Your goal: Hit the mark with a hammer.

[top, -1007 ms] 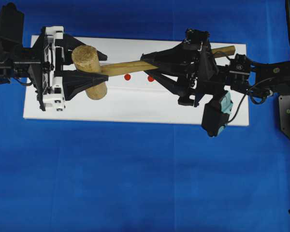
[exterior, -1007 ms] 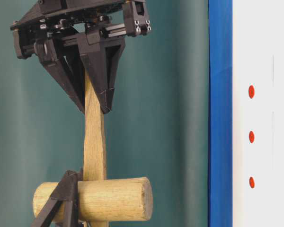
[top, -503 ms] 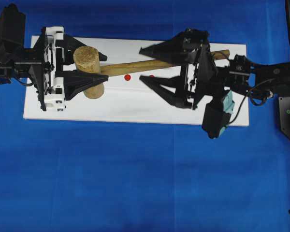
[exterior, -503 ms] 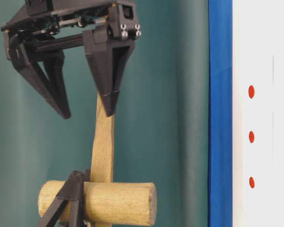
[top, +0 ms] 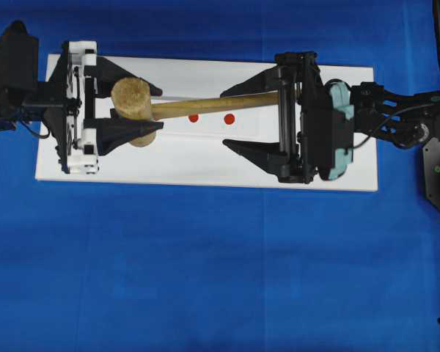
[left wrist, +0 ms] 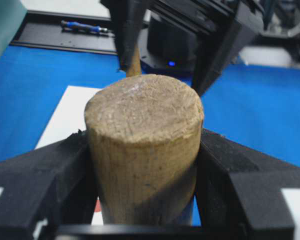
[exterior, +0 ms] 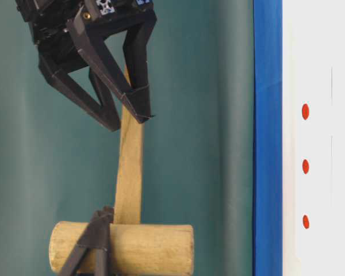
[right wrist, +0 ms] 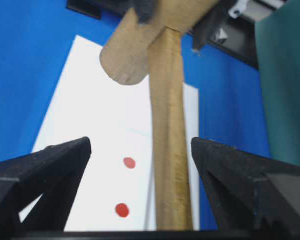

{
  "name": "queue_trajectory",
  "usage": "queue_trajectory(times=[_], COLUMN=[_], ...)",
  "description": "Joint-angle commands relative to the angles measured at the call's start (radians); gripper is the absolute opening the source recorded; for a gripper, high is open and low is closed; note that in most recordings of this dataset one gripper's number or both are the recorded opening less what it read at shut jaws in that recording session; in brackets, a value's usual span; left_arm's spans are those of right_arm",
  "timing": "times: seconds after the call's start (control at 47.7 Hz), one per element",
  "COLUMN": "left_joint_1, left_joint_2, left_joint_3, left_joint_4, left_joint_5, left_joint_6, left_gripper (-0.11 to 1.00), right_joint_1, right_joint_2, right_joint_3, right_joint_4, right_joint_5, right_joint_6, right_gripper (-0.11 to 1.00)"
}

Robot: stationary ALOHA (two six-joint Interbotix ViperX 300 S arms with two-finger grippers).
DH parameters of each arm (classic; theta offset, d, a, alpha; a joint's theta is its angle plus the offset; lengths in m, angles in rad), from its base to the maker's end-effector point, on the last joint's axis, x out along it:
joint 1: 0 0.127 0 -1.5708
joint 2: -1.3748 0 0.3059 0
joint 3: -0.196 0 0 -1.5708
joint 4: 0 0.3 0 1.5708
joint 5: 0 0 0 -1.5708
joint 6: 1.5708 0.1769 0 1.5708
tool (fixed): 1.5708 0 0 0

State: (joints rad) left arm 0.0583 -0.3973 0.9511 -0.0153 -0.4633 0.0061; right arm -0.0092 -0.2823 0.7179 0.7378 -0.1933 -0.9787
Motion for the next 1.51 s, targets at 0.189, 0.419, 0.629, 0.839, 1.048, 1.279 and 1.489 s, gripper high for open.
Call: queue_trajectory(times=[0.189,0.419,0.629,0.839,1.048,1.279,1.489], left_joint_1=[-0.028,-0.032,-0.043,-0.044,-0.046,-0.040,-0.040], left_joint_2=[-0.035,-0.041,-0.040,-0.040,-0.041,-0.037,-0.043], left_joint_3=[-0.009,-0.009,-0.011,-0.011,-0.009,-0.014,-0.006], left_joint_4=[0.003,0.003,0.003,0.003,0.003,0.003,0.003], left_joint_5=[-0.005,-0.005,-0.005,-0.005,-0.008,-0.008,-0.006], left_joint_6=[0.041,0.043,0.048,0.048,0.048,0.046,0.044], left_gripper=[0.46,0.46,0.46,0.46,0.46,0.46,0.46], right_joint_1=[-0.008,-0.012,-0.012,-0.020,-0.020,-0.020,-0.020], right_joint_2=[-0.012,0.002,0.021,0.023,0.025,0.025,0.025], right_joint_3=[-0.026,-0.034,-0.051,-0.055,-0.055,-0.055,-0.054], right_joint_4=[0.089,0.124,0.127,0.127,0.140,0.140,0.143], right_joint_5=[0.008,0.043,0.061,0.089,0.100,0.098,0.098], right_joint_6=[0.002,0.003,0.003,0.003,0.017,0.031,0.040], right_gripper=[0.97,0.97,0.73,0.13,0.03,0.03,0.03])
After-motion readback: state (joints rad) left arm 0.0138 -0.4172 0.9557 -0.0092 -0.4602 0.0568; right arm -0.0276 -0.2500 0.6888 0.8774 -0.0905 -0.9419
